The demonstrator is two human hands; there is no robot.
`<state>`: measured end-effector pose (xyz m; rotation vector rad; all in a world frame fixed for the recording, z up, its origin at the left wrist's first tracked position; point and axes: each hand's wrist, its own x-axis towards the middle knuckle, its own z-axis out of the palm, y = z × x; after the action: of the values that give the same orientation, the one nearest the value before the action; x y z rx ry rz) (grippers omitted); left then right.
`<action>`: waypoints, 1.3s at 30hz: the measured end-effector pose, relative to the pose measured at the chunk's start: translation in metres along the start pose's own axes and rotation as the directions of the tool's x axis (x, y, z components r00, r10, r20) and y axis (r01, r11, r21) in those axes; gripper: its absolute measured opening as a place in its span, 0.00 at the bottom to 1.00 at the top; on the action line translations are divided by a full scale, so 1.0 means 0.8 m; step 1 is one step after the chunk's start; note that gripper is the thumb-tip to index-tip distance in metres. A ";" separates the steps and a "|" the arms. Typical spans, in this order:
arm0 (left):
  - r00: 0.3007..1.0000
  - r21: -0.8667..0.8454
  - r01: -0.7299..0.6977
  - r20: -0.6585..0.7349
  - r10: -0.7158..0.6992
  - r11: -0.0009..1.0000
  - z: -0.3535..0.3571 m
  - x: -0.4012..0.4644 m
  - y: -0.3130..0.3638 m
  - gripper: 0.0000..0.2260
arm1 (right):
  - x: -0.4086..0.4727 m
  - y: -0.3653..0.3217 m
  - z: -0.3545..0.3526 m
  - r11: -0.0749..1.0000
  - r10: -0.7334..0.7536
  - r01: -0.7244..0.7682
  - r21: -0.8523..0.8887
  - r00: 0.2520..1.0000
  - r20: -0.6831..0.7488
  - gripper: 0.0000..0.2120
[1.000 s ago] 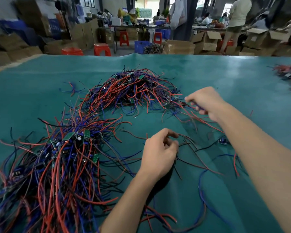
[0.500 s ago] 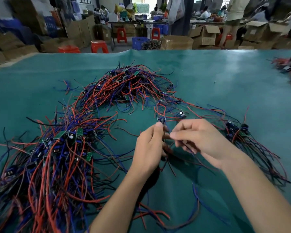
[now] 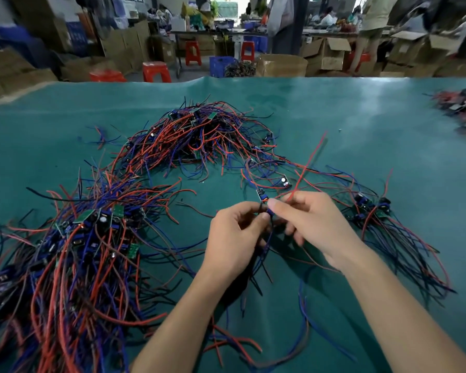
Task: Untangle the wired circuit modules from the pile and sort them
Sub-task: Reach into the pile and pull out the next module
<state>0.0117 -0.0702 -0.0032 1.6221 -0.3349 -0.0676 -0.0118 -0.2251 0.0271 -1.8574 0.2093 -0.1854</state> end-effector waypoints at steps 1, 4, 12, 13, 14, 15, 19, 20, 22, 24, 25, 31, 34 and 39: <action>1.000 0.021 -0.021 0.012 0.021 1.000 -0.001 -0.001 0.001 0.06 | -0.001 0.002 0.004 0.999 -0.014 0.013 0.037 1.000 0.025 0.09; 0.999 0.051 -0.033 -0.025 0.034 0.998 -0.001 -0.001 0.001 0.07 | -0.002 -0.001 0.008 0.991 -0.022 0.019 0.133 1.000 0.018 0.06; 0.966 0.370 -0.035 -0.225 0.127 0.928 0.001 -0.005 0.006 0.17 | 0.001 -0.011 -0.010 0.910 0.082 -0.040 0.413 0.993 -0.086 0.12; 0.961 0.374 -0.043 -0.238 0.140 0.927 0.001 -0.005 0.006 0.17 | 0.000 -0.011 -0.005 0.902 0.086 -0.059 0.427 0.995 -0.044 0.13; 0.955 0.377 -0.049 -0.254 0.154 0.925 0.000 -0.004 0.007 0.16 | -0.001 -0.011 0.000 0.894 0.089 -0.077 0.442 0.996 -0.008 0.13; 0.949 0.374 -0.055 -0.268 0.165 0.926 -0.001 -0.004 0.007 0.16 | -0.002 -0.011 0.004 0.885 0.093 -0.091 0.458 0.996 0.019 0.13; 0.977 0.212 -0.129 -0.142 0.161 0.969 0.000 -0.005 0.011 0.10 | -0.002 -0.011 0.009 0.873 0.096 -0.096 0.479 0.995 0.026 0.13; 0.982 0.205 -0.145 -0.089 0.166 0.968 0.000 -0.007 0.012 0.08 | -0.003 -0.010 0.011 0.873 0.090 -0.085 0.480 0.996 0.012 0.12; 0.985 0.198 -0.167 -0.005 0.171 0.966 0.001 -0.008 0.013 0.07 | -0.002 -0.007 0.014 0.872 0.068 -0.050 0.486 0.997 -0.019 0.11; 0.988 0.159 -0.157 0.015 0.156 0.975 0.001 -0.007 0.012 0.08 | -0.003 -0.006 0.018 0.875 0.038 -0.020 0.484 0.999 -0.026 0.10; 0.989 0.148 -0.149 0.015 0.149 0.978 0.000 -0.007 0.011 0.08 | -0.002 -0.005 0.018 0.882 0.026 -0.012 0.471 0.999 -0.024 0.10; 0.994 0.165 -0.111 0.021 0.109 0.980 0.002 -0.007 0.005 0.05 | -0.001 0.004 0.017 0.988 -0.144 0.149 0.031 0.981 -0.129 0.20; 0.993 0.195 -0.119 -0.003 0.122 0.974 0.002 -0.005 0.004 0.05 | -0.001 0.003 0.013 0.946 -0.312 0.290 -0.147 0.937 -0.159 0.20; 0.994 0.212 -0.106 0.054 0.097 0.971 0.001 -0.003 0.008 0.06 | 0.003 0.000 -0.007 0.857 -0.466 0.370 -0.358 0.854 -0.231 0.19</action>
<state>0.0077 -0.0709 0.0025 1.8165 -0.4710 0.0125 -0.0112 -0.2311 0.0286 -2.1566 0.0374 -0.7988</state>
